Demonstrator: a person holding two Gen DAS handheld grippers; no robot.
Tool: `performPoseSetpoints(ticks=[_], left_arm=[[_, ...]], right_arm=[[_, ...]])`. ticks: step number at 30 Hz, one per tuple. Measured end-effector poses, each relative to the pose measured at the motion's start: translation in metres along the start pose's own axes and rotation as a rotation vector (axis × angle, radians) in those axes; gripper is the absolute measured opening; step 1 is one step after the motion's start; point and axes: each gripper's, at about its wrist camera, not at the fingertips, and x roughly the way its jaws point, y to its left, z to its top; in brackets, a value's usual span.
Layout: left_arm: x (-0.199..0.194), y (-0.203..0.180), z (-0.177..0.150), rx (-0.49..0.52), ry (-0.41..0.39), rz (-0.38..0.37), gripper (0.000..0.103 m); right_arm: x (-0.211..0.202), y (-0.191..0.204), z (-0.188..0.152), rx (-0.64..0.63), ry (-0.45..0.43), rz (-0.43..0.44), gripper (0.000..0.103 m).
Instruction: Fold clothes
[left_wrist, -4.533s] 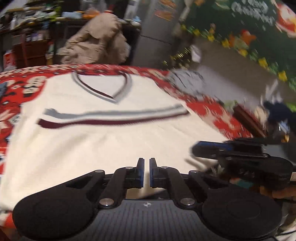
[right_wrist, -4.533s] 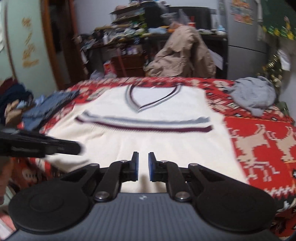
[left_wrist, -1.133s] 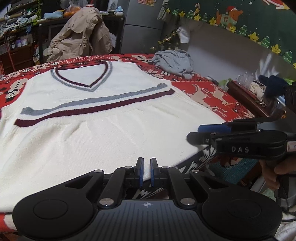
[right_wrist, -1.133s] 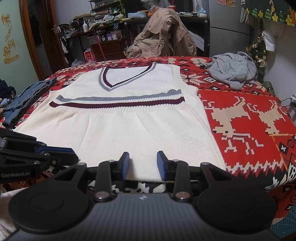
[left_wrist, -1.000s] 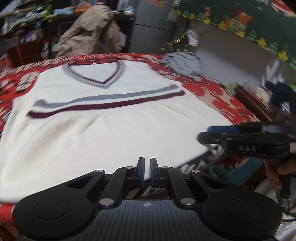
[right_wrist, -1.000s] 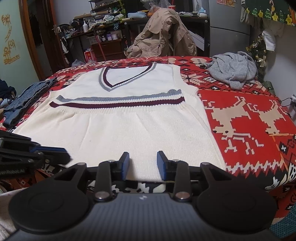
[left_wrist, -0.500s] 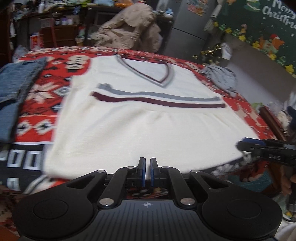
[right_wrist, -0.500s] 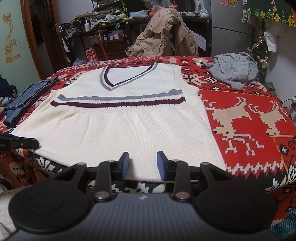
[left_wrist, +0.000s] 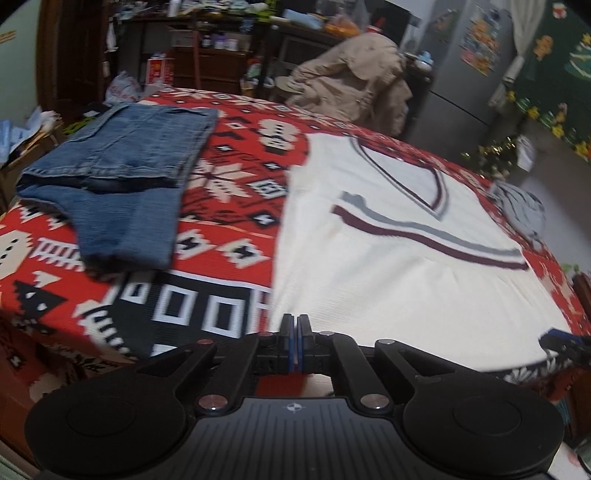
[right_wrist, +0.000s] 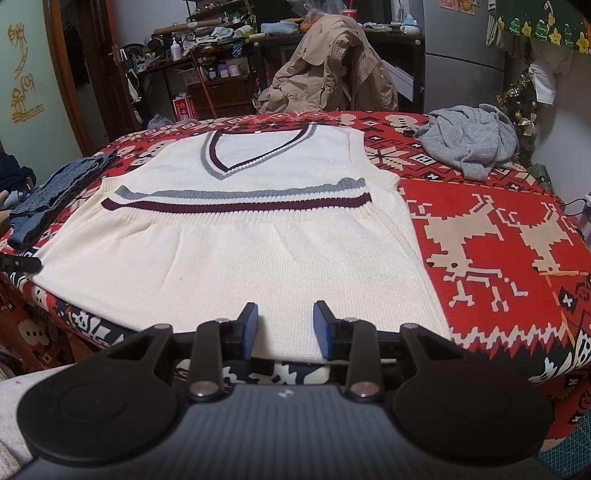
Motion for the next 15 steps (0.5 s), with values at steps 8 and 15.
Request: performPoseSetpoints(ticks=[8,15], left_arm=[[-0.002,-0.009,-0.002,0.044,-0.006,0.025,0.003],[-0.008,-0.015,-0.002,0.063,-0.017,-0.004,0.003]], right_arm=[[0.0,0.001,0.0,-0.004,0.002,-0.003,0.036],[-0.001,0.005,0.001,-0.029,0.009,-0.025,0.037]])
